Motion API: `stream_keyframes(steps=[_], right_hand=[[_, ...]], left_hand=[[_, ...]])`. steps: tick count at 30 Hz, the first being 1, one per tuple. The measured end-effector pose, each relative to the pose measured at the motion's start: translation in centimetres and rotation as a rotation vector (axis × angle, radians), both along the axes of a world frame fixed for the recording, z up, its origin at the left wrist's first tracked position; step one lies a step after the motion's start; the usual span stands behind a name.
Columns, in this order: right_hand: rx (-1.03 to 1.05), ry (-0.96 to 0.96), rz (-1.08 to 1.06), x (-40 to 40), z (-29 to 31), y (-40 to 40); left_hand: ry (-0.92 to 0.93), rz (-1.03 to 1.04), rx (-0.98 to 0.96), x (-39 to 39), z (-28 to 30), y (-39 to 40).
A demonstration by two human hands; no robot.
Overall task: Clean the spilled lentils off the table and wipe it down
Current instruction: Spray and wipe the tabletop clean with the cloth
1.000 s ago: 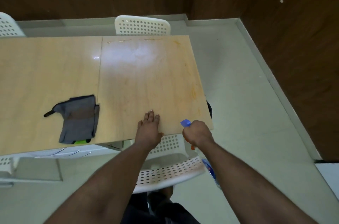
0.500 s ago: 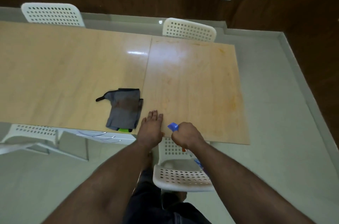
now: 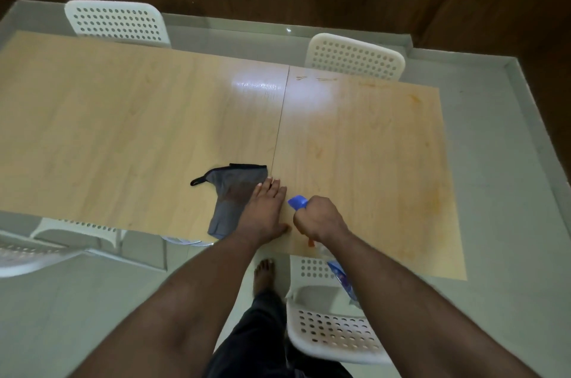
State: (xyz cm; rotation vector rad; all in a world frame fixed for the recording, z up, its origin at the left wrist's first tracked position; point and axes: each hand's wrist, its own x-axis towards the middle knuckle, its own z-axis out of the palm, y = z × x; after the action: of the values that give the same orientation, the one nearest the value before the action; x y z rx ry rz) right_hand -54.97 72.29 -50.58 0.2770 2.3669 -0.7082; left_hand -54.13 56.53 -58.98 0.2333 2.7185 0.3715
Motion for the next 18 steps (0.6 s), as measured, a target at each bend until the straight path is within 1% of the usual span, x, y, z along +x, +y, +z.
stream_keyframes(steps=[3,9,12,13,14,18], right_hand=[[-0.028,0.041,-0.06,-3.2,-0.2,-0.6],[-0.014,0.093,-0.106,-10.6,-0.5,-1.8],[-0.036,0.126,-0.163,-15.1,-0.1,-2.5],[-0.037,0.137,-0.172,-15.7,-0.1,-2.6],[-0.03,0.155,-0.178,-17.9,0.0,-2.8],[-0.019,0.18,-0.198,-21.7,0.5,-2.8]], left_hand=[[0.002,0.002,0.019,-2.4,-0.1,-0.3],[-0.037,0.032,0.057,-8.3,0.1,-0.6],[-0.026,0.059,0.069,-11.7,0.1,-0.6],[-0.028,0.065,0.076,-11.8,0.0,-0.4],[-0.019,0.07,0.083,-13.7,-0.2,-0.5],[-0.013,0.065,0.101,-16.2,0.0,0.1]])
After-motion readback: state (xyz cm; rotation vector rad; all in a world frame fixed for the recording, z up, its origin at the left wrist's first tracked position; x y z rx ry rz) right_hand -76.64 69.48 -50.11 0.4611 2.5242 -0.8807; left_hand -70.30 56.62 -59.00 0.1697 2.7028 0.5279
